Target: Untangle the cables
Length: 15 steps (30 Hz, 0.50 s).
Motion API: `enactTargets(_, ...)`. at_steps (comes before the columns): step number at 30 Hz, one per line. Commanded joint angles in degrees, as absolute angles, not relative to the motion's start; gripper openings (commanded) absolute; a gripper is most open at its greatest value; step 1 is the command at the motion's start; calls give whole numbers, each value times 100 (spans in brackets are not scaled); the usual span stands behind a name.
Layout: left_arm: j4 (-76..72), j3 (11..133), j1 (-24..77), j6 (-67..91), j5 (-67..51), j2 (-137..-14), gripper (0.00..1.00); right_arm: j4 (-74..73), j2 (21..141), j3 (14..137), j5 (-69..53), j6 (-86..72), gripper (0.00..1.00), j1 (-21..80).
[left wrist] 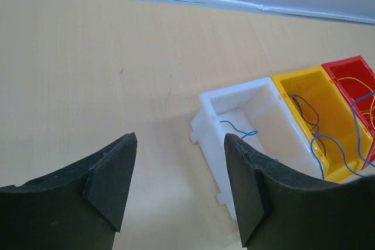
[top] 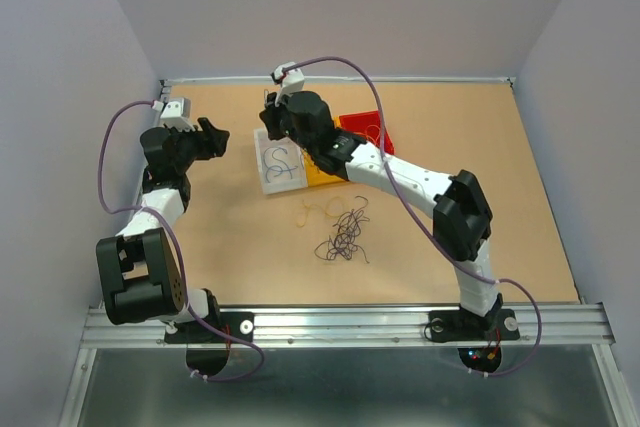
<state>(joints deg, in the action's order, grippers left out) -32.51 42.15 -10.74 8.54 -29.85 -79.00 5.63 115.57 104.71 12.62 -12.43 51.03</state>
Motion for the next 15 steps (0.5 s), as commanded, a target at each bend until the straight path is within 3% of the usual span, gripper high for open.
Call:
enactTargets(1,-3674,4307,-1116,914,-3006,-7682,72,896,11750,10925,1476,-1143,0,5098)
enactTargets(15,-3771,4219,-1108,923,-3050,-7594,72,888,11716,11285,1468,-1169,1,5089)
